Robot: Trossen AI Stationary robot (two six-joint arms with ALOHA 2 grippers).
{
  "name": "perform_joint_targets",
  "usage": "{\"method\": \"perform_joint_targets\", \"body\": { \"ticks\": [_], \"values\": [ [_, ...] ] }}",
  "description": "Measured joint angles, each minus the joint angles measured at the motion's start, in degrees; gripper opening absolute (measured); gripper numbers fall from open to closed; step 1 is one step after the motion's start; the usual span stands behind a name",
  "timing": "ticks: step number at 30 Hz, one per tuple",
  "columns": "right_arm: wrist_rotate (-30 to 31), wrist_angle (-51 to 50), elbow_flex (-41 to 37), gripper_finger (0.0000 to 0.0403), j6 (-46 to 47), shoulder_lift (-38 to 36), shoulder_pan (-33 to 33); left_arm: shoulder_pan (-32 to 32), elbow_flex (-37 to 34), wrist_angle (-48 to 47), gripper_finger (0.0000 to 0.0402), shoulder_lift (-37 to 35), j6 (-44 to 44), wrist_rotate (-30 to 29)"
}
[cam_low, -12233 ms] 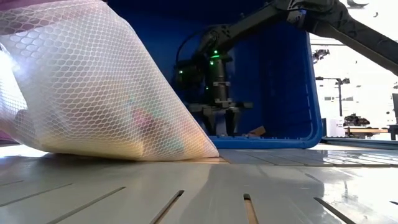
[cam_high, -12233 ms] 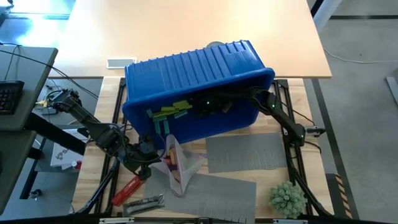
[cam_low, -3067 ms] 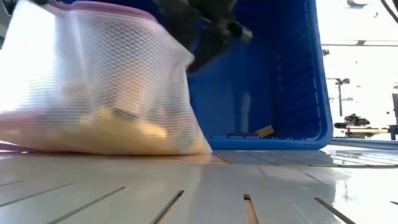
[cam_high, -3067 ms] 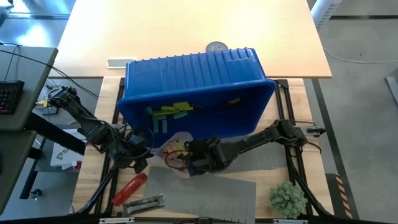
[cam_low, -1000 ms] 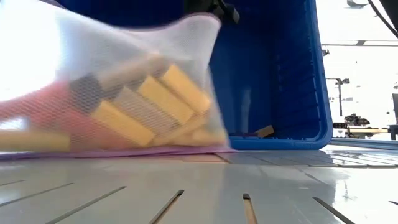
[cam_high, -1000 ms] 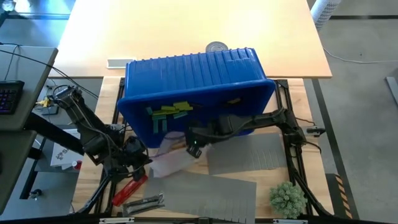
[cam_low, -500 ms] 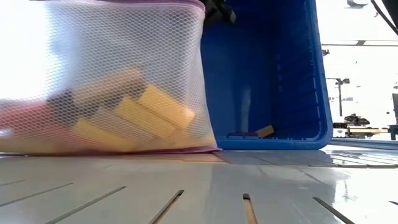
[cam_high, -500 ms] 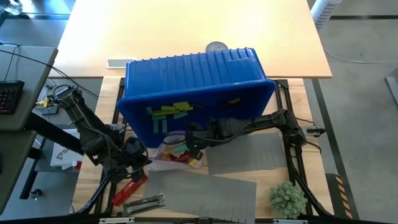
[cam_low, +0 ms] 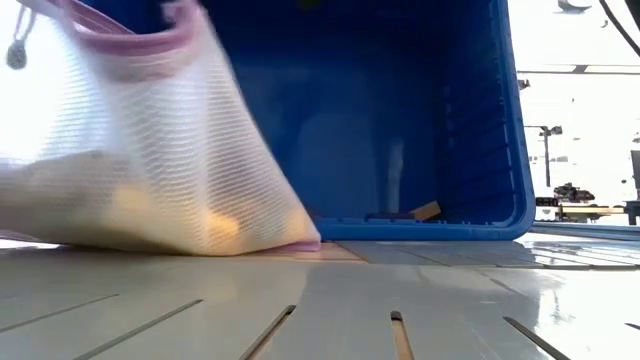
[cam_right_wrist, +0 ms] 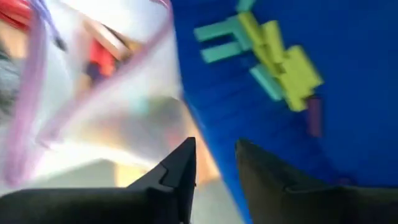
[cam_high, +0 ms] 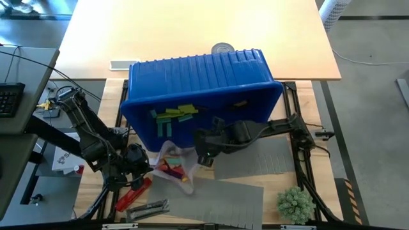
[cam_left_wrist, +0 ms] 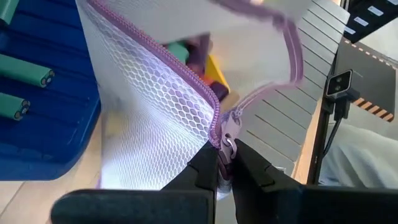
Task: Sort blocks
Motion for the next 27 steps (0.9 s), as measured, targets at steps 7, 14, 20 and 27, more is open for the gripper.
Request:
{"method": "perform_joint_targets", "body": {
  "ticks": [7, 14, 20, 27],
  "values": [
    [17.3, -13.3, -3.0, 0.0103, 10.4, -0.1, 5.3, 0.0, 0.0, 0.1, 0.0, 0.0, 1.3, 0.3],
    [15.3, -7.8, -15.4, 0.0103, 16.3, 0.0, 5.6, -0.2, 0.0, 0.3, 0.0001, 0.0, 4.1, 3.0],
    [8.1, 11.0, -28.8, 0.0103, 19.4, 0.0, -2.2, -0.2, 0.0, 0.3, 0.0001, 0.0, 6.3, 2.8],
    [15.7, 13.3, -37.4, 0.0104, 34.6, 0.0, -14.0, -0.3, 0.0, 0.3, 0.0001, 0.0, 10.4, 1.1]
  ]
}}
